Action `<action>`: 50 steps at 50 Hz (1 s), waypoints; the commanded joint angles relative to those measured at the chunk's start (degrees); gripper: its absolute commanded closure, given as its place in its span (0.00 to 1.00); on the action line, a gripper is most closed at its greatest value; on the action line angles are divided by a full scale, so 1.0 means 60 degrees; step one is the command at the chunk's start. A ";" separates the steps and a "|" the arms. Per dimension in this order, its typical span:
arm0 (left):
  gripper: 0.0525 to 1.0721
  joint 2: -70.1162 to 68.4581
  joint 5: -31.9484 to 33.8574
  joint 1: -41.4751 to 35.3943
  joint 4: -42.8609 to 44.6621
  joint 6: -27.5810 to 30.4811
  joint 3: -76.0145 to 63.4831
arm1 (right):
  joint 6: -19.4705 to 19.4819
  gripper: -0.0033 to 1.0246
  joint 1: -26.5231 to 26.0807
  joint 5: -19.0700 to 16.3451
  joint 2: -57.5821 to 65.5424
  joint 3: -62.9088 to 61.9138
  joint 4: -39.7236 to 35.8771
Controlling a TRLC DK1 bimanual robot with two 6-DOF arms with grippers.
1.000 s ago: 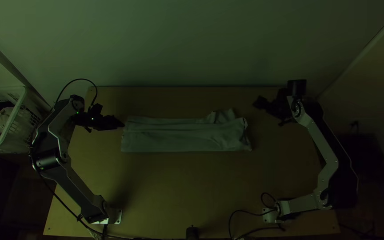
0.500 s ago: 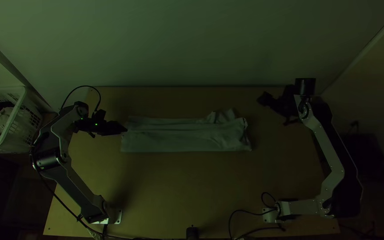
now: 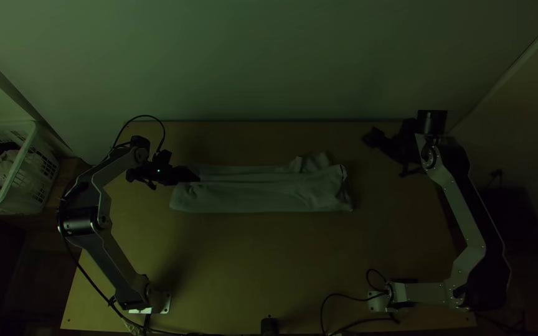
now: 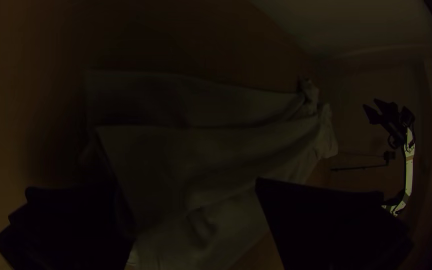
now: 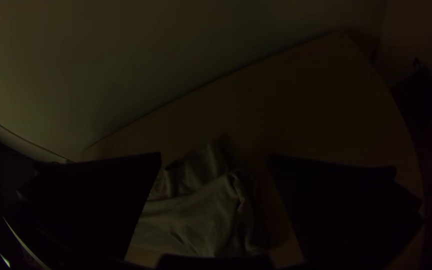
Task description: Fold the t-shirt
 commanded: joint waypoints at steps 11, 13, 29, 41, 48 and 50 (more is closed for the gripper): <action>0.05 0.0290 -0.0411 -0.1261 0.0921 -0.1463 -0.0749 | 0.0255 0.04 -0.0004 -0.0031 -0.0507 -0.0386 -0.0032; 0.06 0.0261 -0.0601 -0.1335 0.1126 -0.1683 -0.0793 | 0.0255 0.04 -0.0004 -0.0031 -0.0522 -0.0401 -0.0032; 0.97 -0.0354 -0.1172 -0.1086 0.1843 -0.2240 -0.1408 | 0.0226 0.04 -0.0033 -0.0031 -0.0609 -0.0518 -0.0032; 0.97 -0.0969 -0.2095 0.0159 0.1477 -0.1727 -0.1086 | 0.0182 0.04 -0.0048 -0.0016 -0.0771 -0.0957 0.0071; 0.97 -0.1087 -0.2491 0.1024 0.0891 -0.1053 -0.0573 | 0.0123 0.04 -0.0033 -0.0016 -0.0829 -0.1206 0.0159; 0.97 -0.1087 -0.2608 0.1287 0.0774 -0.0892 -0.0412 | 0.0094 0.04 -0.0048 -0.0016 -0.0844 -0.1265 0.0232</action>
